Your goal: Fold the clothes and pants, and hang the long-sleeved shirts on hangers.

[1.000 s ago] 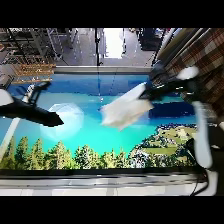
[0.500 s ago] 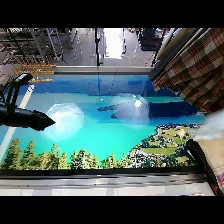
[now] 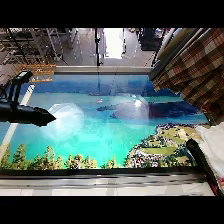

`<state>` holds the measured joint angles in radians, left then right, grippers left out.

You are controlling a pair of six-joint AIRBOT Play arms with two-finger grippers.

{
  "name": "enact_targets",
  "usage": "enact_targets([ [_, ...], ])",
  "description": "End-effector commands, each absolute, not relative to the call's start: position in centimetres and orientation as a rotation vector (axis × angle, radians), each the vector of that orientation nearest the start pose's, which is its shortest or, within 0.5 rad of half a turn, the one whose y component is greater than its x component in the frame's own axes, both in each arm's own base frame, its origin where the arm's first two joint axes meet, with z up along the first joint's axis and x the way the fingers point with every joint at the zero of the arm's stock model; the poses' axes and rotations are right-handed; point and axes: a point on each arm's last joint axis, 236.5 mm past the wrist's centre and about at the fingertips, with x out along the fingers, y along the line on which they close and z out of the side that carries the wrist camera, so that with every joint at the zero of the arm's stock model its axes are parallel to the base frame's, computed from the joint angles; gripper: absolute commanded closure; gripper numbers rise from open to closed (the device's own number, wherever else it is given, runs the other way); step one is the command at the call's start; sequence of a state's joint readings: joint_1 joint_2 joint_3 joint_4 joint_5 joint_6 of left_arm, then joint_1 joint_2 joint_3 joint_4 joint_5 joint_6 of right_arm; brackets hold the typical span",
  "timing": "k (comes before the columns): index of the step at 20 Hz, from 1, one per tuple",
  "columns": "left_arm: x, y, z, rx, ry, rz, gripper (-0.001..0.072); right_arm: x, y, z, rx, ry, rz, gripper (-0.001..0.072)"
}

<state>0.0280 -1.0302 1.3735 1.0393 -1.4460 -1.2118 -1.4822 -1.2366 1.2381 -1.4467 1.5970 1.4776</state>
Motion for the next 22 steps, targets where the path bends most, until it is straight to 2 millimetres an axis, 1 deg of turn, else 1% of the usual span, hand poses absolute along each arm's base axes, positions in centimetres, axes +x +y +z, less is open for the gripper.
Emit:
enact_targets([
  [1,33.6,-10.9,18.6,-0.048,0.954,-0.582,0.0703,1.8,-31.7,-0.1,1.029,1.239,-1.108,0.0342],
  [2,33.6,-10.9,18.6,-0.048,0.954,-0.582,0.0703,1.2,-32.6,0.5,0.987,1.239,-1.139,0.0129],
  [3,33.6,-10.9,18.6,-0.048,0.954,-0.582,0.0703,0.9,-33.6,1.8,0.949,1.226,-1.166,0.0014],
  [4,33.6,-10.9,18.6,-0.048,0.954,-0.582,0.0702,1.0,-34.8,3.8,0.916,1.186,-1.191,0.0015],
  [5,33.6,-10.9,18.6,-0.048,0.954,-0.582,0.0702,2.4,-35.8,6.2,0.909,1.099,-1.181,0.0016],
  [6,33.6,-10.9,18.6,-0.047,0.954,-0.581,0.0702,5.7,-37.2,9.4,0.910,0.936,-1.123,0.0021],
  [7,33.7,-10.6,18.4,-0.038,0.959,-0.571,0.0702,10.2,-38.4,13.1,0.923,0.734,-1.017,0.0035],
  [8,33.7,-10.1,18.2,-0.021,0.965,-0.552,0.0702,15.3,-38.9,17.5,0.943,0.516,-0.873,0.0073],
  [9,33.9,-9.1,17.7,0.010,0.977,-0.517,0.0702,20.3,-37.9,21.8,0.971,0.347,-0.695,0.0090],
  [10,34.0,-7.8,17.2,0.050,0.992,-0.471,0.0702,24.4,-35.3,24.2,0.983,0.294,-0.513,0.0090],
  [11,34.2,-6.0,16.6,0.105,1.012,-0.408,0.0702,27.1,-32.1,24.5,0.958,0.346,-0.376,0.0091],
  [12,34.3,-4.3,16.1,0.156,1.029,-0.347,0.0702,29.2,-28.4,22.9,0.923,0.478,-0.274,0.0091],
  [13,34.4,-2.6,15.8,0.201,1.045,-0.289,0.0702,30.4,-25.0,20.5,0.884,0.629,-0.210,0.0091],
  [14,34.4,-1.6,15.7,0.231,1.055,-0.253,0.0702,30.9,-21.5,17.5,0.834,0.809,-0.158,0.0094],
  [15,34.4,-1.1,15.6,0.245,1.059,-0.237,0.0702,31.2,-18.5,14.9,0.778,0.954,-0.120,0.0097],
  [16,34.4,-1.0,15.6,0.247,1.059,-0.235,0.0702,31.9,-15.2,12.7,0.729,1.068,-0.062,0.0151],
  [17,34.4,-1.0,15.6,0.247,1.059,-0.235,0.0702,32.7,-11.8,11.3,0.685,1.139,0.018,0.0219],
  [18,34.4,-1.0,15.6,0.247,1.059,-0.236,0.0702,34.0,-8.7,10.4,0.630,1.167,0.089,0.0260],
  [19,34.4,-1.0,15.6,0.247,1.059,-0.236,0.0702,35.6,-6.0,9.8,0.542,1.160,0.151,0.0445],
  [20,34.4,-1.0,15.6,0.247,1.059,-0.235,0.0703,37.8,-4.2,9.9,0.433,1.109,0.189,0.0699],
  [21,34.4,-1.0,15.6,0.247,1.059,-0.236,0.0702,40.1,-3.5,10.8,0.339,1.024,0.191,0.0697],
  [22,34.4,-1.0,15.6,0.247,1.059,-0.236,0.0702,42.5,-3.5,12.3,0.258,0.924,0.167,0.0697],
])
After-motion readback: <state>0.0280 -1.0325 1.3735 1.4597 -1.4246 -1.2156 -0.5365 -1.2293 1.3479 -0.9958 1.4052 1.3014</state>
